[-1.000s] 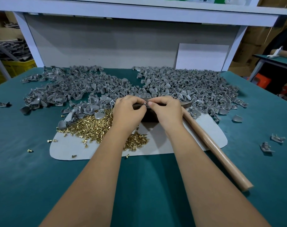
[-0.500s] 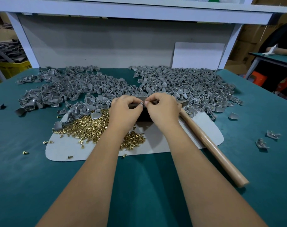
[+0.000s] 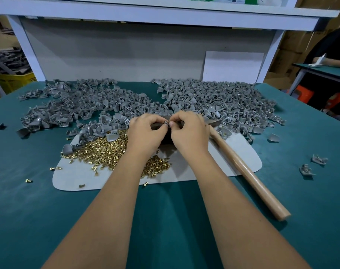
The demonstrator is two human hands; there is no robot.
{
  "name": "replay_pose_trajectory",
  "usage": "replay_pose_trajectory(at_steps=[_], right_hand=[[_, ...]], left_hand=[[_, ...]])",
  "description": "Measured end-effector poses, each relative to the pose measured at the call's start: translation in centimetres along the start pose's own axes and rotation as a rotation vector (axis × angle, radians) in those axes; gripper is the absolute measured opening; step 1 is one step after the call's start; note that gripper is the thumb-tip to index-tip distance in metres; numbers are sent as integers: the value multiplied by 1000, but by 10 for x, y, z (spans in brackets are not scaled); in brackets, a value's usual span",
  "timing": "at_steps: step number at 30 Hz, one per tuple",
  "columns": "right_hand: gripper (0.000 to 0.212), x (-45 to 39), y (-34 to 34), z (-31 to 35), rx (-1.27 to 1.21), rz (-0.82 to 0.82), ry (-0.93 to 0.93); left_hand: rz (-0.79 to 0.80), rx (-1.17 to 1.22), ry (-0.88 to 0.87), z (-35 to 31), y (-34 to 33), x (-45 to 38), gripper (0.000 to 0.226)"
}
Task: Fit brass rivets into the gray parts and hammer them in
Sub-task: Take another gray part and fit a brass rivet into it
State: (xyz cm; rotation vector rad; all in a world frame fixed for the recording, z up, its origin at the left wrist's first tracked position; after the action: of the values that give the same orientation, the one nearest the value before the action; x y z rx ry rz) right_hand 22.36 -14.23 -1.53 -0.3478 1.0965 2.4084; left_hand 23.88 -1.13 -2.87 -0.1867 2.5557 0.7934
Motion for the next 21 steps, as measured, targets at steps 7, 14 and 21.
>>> replay_pose_trajectory(at_steps=[7,14,21], right_hand=[[16,0,-2,-9,-117,73,-4],[20,-4,5,-22,-635,105,-292],[9,-4,1,-17,-469,113,-167]], left_hand=[[15,38,17,0,0,2,12],[22,52,26,0,0,3,9],[27,69,3,0,1,2,13]])
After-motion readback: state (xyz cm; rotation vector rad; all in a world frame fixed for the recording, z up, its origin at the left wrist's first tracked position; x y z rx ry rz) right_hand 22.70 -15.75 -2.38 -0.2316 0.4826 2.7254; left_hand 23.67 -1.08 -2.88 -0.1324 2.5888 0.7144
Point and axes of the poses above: each hand's wrist, its own x-axis away from the middle knuckle, its own y-axis out of the back of the hand, z = x × y, the point moved 5 cm from there along -x, towards the middle knuckle, and after that the axes turned 6 degrees about -y, right-handed, at the moved point
